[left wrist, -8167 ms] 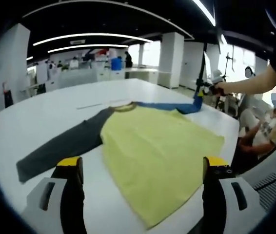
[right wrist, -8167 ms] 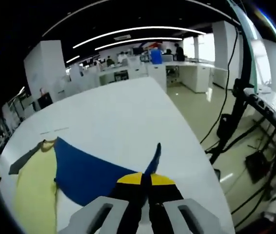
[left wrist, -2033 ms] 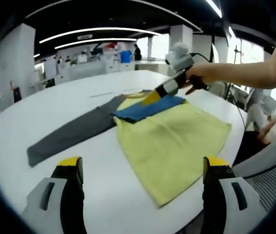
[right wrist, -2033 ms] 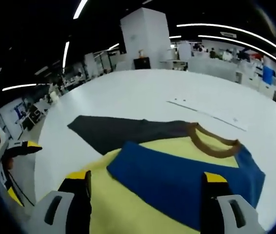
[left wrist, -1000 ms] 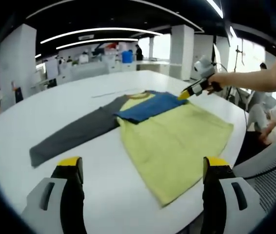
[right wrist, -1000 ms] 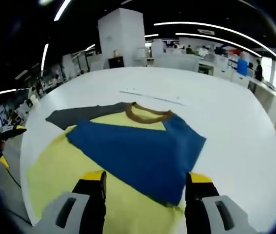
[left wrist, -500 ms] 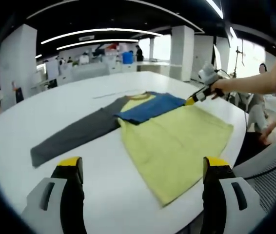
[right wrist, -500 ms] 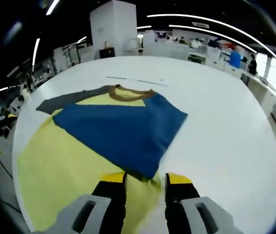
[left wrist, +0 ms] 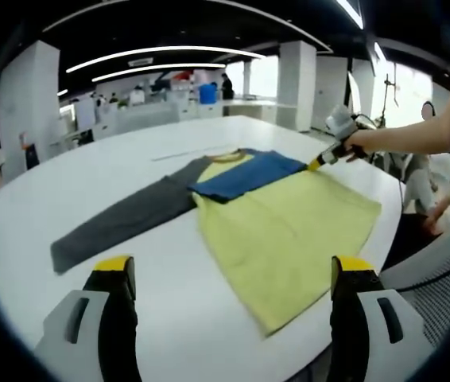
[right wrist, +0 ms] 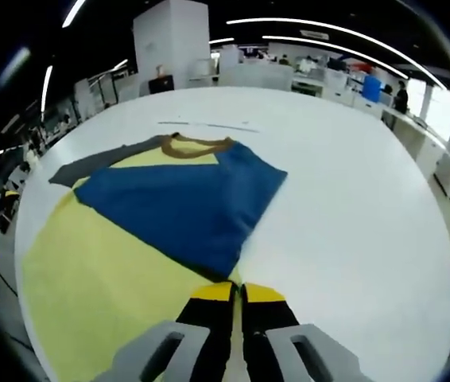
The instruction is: Fold the garment on the visible template until the final outline fits inside the template.
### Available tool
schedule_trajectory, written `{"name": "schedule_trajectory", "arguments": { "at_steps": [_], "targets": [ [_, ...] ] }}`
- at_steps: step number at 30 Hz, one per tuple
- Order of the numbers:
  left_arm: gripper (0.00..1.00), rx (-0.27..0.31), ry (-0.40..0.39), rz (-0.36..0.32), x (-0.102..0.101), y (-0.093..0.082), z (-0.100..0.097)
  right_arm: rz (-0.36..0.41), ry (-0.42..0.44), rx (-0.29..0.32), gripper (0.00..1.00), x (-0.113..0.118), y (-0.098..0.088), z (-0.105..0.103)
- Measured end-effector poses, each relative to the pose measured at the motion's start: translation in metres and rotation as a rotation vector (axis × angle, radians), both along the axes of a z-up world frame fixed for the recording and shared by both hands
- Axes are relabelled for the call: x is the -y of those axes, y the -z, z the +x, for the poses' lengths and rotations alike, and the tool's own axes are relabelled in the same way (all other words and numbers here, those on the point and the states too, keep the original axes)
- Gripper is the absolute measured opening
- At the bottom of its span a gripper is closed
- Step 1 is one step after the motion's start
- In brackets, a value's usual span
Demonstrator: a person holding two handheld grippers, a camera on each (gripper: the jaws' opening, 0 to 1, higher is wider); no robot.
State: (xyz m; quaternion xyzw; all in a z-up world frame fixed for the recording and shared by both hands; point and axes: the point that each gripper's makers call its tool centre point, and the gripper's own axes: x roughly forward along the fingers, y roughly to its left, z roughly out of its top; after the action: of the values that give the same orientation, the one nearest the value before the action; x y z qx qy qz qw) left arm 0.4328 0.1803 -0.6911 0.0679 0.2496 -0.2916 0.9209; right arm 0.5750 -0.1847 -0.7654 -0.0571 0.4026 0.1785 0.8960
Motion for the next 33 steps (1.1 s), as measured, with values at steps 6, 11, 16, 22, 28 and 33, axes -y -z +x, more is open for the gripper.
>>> {"name": "schedule_trajectory", "arguments": {
  "at_steps": [6, 11, 16, 22, 28, 33],
  "targets": [
    [0.99, -0.003, -0.007, 0.005, -0.004, 0.001, -0.001, -0.005, 0.003, -0.004, 0.00, 0.006, 0.001, 0.002],
    [0.99, -0.003, -0.010, 0.007, -0.006, 0.000, -0.001, -0.010, 0.000, -0.007, 0.00, 0.009, 0.001, 0.001],
    [0.99, 0.001, -0.009, 0.007, -0.005, -0.001, 0.001, 0.055, 0.056, -0.032, 0.17, 0.011, -0.001, -0.001],
    [0.99, 0.005, -0.001, 0.011, -0.004, -0.003, 0.003, 0.113, 0.038, 0.032, 0.42, 0.004, -0.020, 0.005],
    [0.99, 0.020, -0.003, -0.015, -0.003, -0.010, 0.006, 0.142, -0.006, 0.083, 0.73, -0.008, -0.039, 0.003],
    [0.99, 0.020, -0.010, -0.006, -0.005, -0.010, 0.008, 0.155, -0.054, 0.100, 0.88, -0.019, -0.050, -0.003]
  ]
}}
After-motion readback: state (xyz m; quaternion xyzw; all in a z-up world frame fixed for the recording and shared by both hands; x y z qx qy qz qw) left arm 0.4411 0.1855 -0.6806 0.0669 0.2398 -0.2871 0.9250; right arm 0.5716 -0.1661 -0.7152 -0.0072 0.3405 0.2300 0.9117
